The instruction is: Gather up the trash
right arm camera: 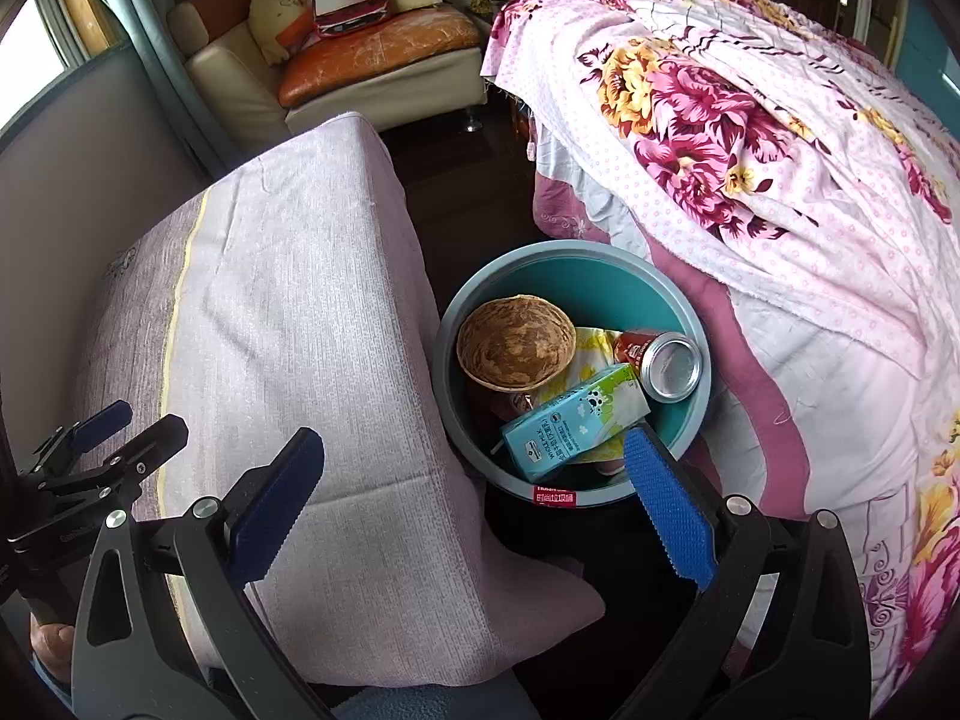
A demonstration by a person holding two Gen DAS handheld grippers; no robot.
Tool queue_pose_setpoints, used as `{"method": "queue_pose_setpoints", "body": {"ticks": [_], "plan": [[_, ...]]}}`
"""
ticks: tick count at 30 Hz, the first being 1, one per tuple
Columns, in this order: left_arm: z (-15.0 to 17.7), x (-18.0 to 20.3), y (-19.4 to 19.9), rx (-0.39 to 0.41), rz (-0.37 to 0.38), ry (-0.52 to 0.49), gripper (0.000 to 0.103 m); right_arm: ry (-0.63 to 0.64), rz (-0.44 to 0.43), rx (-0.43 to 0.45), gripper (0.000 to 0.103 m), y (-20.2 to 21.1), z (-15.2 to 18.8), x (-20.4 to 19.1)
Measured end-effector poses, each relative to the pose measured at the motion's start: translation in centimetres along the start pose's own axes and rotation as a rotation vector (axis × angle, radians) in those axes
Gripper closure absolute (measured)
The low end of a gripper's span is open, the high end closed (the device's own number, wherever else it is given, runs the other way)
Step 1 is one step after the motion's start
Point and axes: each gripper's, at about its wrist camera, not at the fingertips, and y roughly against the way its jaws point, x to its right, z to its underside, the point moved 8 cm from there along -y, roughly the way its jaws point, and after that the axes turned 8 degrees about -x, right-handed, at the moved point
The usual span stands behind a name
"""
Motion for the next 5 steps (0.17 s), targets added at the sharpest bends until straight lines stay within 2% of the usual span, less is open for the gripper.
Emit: {"method": "queue_pose_setpoints", "body": {"ticks": [5], "plan": [[0.02, 0.14, -0.11, -0.003, -0.001, -0.006, 0.004, -0.001, 0.003, 0.001, 0.007, 0.14, -0.20, 0.03]]}}
